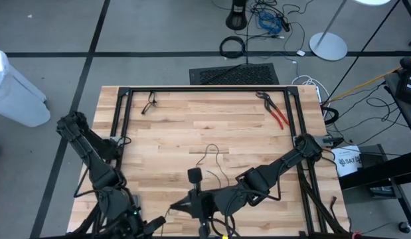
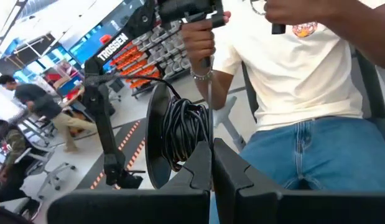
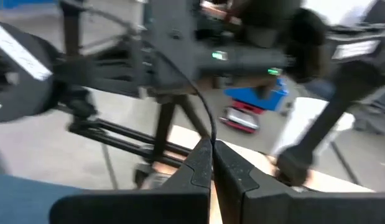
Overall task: Coil cords
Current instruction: Coil the black wire onto the spool
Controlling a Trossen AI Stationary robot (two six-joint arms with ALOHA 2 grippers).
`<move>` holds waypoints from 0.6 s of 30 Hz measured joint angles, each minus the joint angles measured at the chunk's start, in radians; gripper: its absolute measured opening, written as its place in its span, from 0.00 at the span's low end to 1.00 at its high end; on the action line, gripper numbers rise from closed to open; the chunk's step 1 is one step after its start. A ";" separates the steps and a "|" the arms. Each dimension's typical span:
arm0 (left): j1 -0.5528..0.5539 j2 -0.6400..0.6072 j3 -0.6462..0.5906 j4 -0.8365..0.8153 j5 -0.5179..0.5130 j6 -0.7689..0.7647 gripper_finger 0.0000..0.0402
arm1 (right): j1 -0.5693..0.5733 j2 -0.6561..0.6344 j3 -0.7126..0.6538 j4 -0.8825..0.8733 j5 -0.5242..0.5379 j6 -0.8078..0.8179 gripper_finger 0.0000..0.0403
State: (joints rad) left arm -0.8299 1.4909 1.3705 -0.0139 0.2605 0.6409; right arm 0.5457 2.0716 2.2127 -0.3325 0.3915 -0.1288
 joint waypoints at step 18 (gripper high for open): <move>0.002 -0.006 0.000 0.002 -0.007 -0.007 0.00 | -0.013 0.028 0.000 0.016 -0.159 0.013 0.00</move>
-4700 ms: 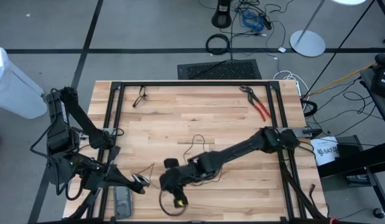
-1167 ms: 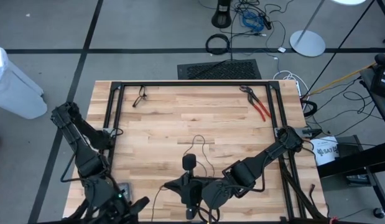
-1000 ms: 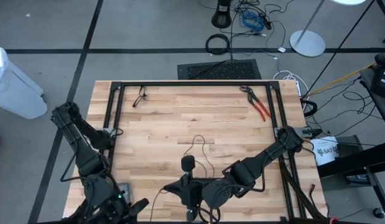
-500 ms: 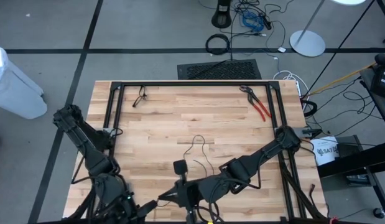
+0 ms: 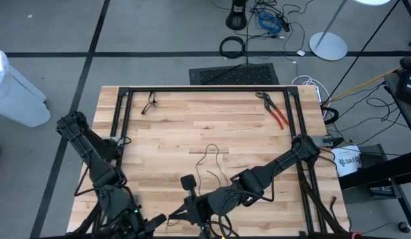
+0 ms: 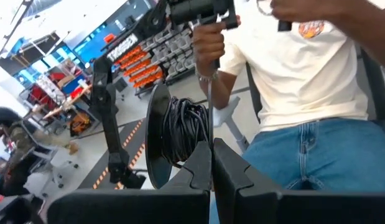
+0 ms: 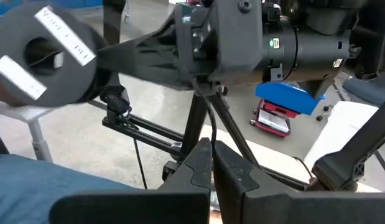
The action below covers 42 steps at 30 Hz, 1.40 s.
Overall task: Coil cords
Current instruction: Coil the black wire onto the spool
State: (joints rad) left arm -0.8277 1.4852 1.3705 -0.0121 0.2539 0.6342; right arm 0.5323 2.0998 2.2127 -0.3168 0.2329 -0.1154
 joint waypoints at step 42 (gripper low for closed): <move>-0.060 -0.245 0.000 -0.603 -0.691 -0.539 0.00 | -0.009 0.087 0.000 -0.270 0.248 0.064 0.31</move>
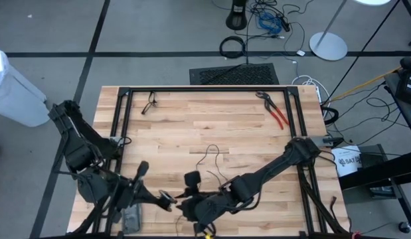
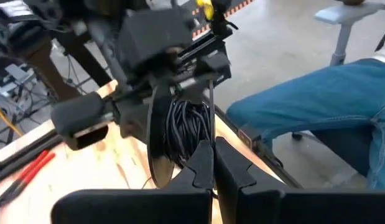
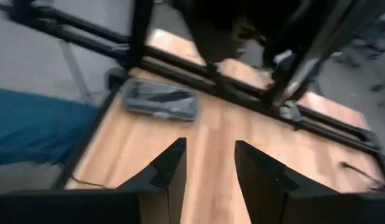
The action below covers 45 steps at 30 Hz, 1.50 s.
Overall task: Coil cords
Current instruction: Coil the black wire onto the spool
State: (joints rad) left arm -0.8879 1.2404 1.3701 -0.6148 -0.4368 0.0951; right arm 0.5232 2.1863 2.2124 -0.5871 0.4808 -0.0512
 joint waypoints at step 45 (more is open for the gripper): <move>-0.081 -0.044 0.000 -0.013 -0.170 -0.035 0.00 | 0.005 0.050 0.000 0.238 0.285 -0.013 0.31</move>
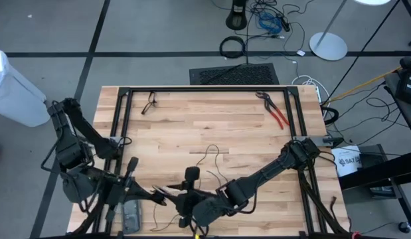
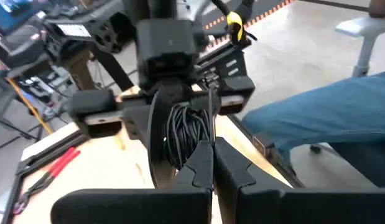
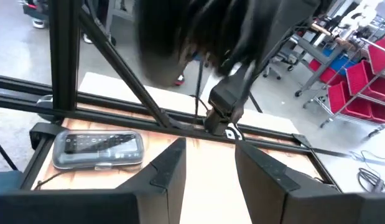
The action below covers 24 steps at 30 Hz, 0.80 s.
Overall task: Coil cords
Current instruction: Coil the black wire onto the spool
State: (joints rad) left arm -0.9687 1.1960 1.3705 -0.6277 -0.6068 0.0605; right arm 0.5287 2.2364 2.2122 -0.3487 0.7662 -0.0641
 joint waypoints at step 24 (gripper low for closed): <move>-0.035 -0.008 0.000 0.158 -0.198 0.028 0.00 | -0.039 0.048 -0.001 0.108 -0.033 -0.008 0.31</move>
State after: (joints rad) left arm -1.0039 1.1877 1.3705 -0.4699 -0.8049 0.0887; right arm 0.4896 2.2844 2.2116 -0.2409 0.7330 -0.0723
